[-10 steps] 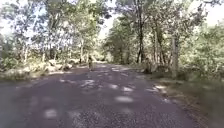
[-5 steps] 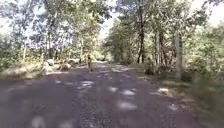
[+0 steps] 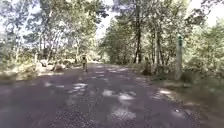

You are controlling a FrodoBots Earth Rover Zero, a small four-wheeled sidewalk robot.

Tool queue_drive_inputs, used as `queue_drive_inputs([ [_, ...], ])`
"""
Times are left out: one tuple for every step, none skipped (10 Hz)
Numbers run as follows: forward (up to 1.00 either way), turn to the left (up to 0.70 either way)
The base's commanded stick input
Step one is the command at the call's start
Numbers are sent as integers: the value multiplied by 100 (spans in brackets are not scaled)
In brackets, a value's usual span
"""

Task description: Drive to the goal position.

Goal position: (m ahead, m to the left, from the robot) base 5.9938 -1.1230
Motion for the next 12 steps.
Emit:
queue_drive_inputs([
  [45, 0],
  [45, 0],
  [45, 0],
  [45, 0],
  [45, 0],
  [45, 0],
  [45, 0],
  [45, 0],
  [45, 0],
  [45, -27],
  [45, -27],
  [45, -27],
])
